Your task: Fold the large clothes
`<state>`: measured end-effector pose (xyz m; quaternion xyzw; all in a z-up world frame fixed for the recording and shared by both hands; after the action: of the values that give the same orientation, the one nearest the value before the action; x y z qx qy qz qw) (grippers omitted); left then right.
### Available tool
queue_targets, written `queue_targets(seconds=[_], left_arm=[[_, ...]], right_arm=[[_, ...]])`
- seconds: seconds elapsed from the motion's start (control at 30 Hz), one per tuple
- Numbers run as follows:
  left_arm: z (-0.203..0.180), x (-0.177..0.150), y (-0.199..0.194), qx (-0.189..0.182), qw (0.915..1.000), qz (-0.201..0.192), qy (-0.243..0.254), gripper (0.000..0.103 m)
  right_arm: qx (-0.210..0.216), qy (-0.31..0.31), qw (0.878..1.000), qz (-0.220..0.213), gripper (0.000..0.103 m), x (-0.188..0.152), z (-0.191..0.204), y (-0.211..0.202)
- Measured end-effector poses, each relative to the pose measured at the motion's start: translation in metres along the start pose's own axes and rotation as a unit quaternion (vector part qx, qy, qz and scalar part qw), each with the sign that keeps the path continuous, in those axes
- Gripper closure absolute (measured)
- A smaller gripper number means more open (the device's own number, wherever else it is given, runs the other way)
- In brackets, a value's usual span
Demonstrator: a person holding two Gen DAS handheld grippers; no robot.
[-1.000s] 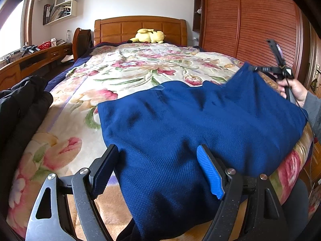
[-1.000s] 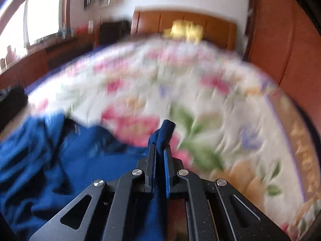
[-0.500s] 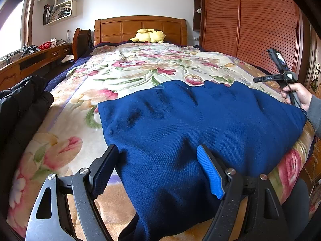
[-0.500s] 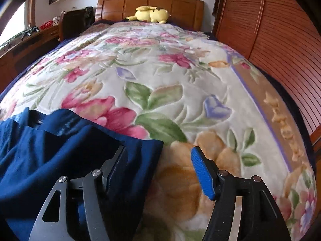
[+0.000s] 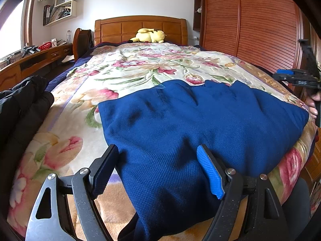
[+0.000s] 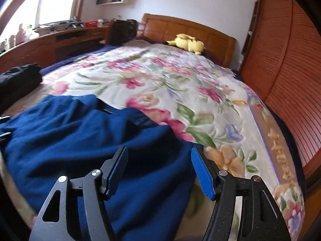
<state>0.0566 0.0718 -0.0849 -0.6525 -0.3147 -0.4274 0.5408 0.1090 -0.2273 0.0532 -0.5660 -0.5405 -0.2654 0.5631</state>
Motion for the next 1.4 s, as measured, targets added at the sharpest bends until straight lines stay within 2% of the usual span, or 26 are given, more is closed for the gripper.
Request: queue_targets(seconds=[0.27,0.43,0.6,0.8,0.9,1.0,1.07,1.13,1.23,1.3,1.4], left_arm=[[0.000,0.000,0.000,0.001,1.0000,-0.001,0.000,0.022],[0.001,-0.001,-0.001,0.003,1.0000,-0.001,0.001,0.022],[0.005,-0.002,-0.004,0.005,1.0000,-0.002,0.002,0.022],[0.004,-0.004,-0.007,0.002,1.0000,-0.002,0.007,0.022],[0.005,-0.006,-0.006,0.008,0.9999,0.000,0.014,0.022],[0.006,-0.005,-0.006,0.014,0.9998,0.000,0.016,0.022],[0.008,-0.006,-0.008,0.013,0.9998,0.000,0.016,0.022],[0.007,-0.005,-0.008,0.013,0.9998,-0.001,0.016,0.022],[0.010,-0.006,-0.011,0.013,0.9998,-0.005,0.012,0.022],[0.013,-0.007,-0.016,0.015,0.9998,-0.008,0.009,0.022],[0.014,-0.009,-0.030,0.017,0.9997,-0.015,0.007,0.022]], right_arm=[[0.054,0.015,0.998,-0.016,0.036,-0.013,0.049,-0.036],[0.089,0.021,0.996,0.000,0.036,-0.039,0.092,-0.026],[0.113,0.027,0.993,0.005,0.036,-0.048,0.116,-0.019],[0.128,0.023,0.991,0.038,0.036,-0.080,0.122,0.002],[0.128,0.017,0.991,0.031,0.036,-0.081,0.119,0.003],[0.110,0.017,0.993,0.032,0.036,-0.075,0.117,-0.001],[0.103,0.033,0.994,0.017,0.036,-0.067,0.118,-0.009],[0.123,0.042,0.992,0.005,0.036,-0.062,0.129,-0.016],[0.112,0.005,0.994,0.004,0.036,-0.068,0.144,-0.018],[0.109,0.000,0.994,0.001,0.036,-0.073,0.141,-0.017],[0.107,0.033,0.994,0.003,0.036,-0.078,0.122,-0.019]])
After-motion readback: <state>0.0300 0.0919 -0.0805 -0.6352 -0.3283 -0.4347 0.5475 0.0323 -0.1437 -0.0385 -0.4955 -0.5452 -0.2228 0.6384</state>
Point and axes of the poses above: each gripper's, at about its wrist camera, not at the fingertips, and y roughly the way its jaws point, z to its left, x to its top, the point moved 8 cm from there along y, roughly the way its jaws point, and after that the axes turned 9 degrees about -z, right-handed, at the moved point
